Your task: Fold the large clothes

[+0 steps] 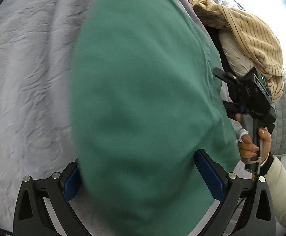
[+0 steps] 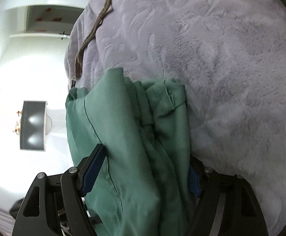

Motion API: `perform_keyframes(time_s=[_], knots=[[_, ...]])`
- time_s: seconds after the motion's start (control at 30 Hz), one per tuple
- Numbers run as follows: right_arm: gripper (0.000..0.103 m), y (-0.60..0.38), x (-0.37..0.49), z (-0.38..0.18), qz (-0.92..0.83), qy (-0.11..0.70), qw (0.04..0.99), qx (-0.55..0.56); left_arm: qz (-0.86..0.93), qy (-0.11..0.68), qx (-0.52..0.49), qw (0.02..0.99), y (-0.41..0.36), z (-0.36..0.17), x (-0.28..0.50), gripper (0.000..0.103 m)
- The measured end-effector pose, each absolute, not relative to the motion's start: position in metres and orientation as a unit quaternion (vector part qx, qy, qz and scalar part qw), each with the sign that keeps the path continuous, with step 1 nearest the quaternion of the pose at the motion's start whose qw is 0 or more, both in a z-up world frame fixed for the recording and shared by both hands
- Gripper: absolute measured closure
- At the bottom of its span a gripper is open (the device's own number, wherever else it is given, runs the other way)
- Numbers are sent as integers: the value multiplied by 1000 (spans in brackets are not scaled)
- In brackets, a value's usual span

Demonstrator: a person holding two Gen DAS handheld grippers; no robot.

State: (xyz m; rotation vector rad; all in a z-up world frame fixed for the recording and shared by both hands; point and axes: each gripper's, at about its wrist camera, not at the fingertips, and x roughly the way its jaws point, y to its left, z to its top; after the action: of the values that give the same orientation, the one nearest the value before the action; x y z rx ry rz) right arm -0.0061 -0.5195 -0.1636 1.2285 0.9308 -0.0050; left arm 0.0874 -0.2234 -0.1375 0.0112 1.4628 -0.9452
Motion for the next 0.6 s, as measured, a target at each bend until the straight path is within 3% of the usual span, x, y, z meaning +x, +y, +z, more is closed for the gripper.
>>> perform_keyframes(time_s=[0.03,0.1,0.13,0.17,0.27,0.33,0.43,0.6], knots=[[27,-521,-5,-165,-6,417,713,564,-413,644,3,644,-226,-140,87,1],[51,-523,-5,-165,-8,416,704,576,-410,649,2,641,-227,-143,88,1],[70,-523,-6,-165,-5,415,699,582,-412,650,1,638,-226,-143,89,1],[77,-521,-7,-161,-4,410,701,584,-413,650,-1,638,-225,-142,89,3],[82,-514,-12,-145,9,381,708,594,-416,638,-2,649,-218,-131,88,26],[83,-512,-18,-137,22,358,706,611,-424,627,-10,654,-214,-120,85,46],[84,-498,-24,-116,36,338,708,619,-441,611,-21,657,-206,-100,82,57],[83,-461,-30,-84,53,330,715,614,-476,595,-37,647,-185,-67,74,60]])
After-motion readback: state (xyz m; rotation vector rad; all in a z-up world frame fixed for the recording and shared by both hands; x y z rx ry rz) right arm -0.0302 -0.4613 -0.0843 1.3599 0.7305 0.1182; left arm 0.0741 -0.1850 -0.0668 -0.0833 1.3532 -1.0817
